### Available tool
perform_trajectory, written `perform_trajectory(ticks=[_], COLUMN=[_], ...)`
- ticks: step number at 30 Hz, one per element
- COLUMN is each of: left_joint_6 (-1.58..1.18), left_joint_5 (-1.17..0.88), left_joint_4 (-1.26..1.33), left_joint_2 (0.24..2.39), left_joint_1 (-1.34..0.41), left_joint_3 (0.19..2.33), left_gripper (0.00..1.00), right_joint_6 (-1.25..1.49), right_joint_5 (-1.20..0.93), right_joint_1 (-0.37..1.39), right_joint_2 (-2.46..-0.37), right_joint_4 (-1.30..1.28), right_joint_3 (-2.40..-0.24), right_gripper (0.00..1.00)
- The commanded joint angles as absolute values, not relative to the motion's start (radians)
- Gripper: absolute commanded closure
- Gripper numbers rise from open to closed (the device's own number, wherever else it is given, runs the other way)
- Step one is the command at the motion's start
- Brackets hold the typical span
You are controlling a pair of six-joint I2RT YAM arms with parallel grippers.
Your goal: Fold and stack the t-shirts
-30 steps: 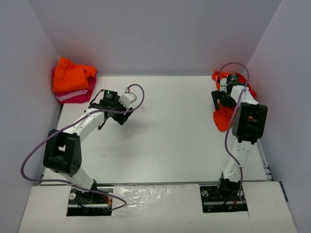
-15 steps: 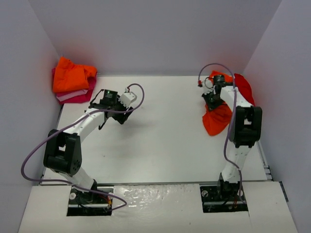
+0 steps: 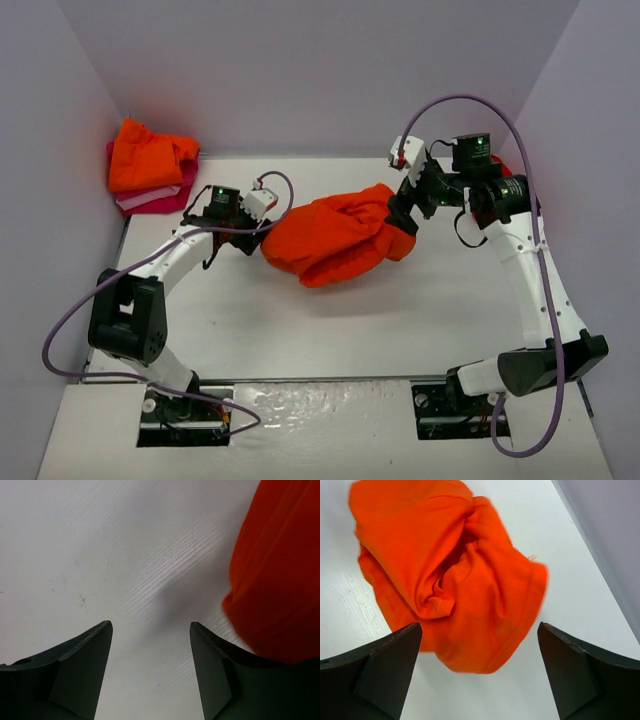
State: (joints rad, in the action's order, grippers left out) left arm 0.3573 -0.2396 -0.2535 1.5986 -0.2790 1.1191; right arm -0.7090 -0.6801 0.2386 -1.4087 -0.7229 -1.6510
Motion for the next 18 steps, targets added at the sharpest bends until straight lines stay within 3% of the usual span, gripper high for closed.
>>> perform_trajectory(ticks=[1, 7, 18], left_joint_6=[0.351, 0.368, 0.393], left_joint_5=[-0.244, -0.249, -0.349], left_joint_4=[-0.224, -0.227, -0.349], left_joint_2=[1.544, 1.560, 1.616], left_joint_1=[-0.269, -0.265, -0.291], left_joint_3=[1.142, 1.151, 1.234], left_gripper=[0.40, 0.40, 0.40], right_joint_6=[-0.771, -0.804, -0.673], right_joint_5=[-0.594, -0.460, -0.361], right_joint_1=[0.236, 0.224, 0.258], right_joint_2=[-1.472, -1.524, -1.709], right_joint_4=[-0.842, -0.843, -0.686], right_joint_3=[-1.542, -1.378, -1.376], right_gripper=[0.00, 0.00, 0.00])
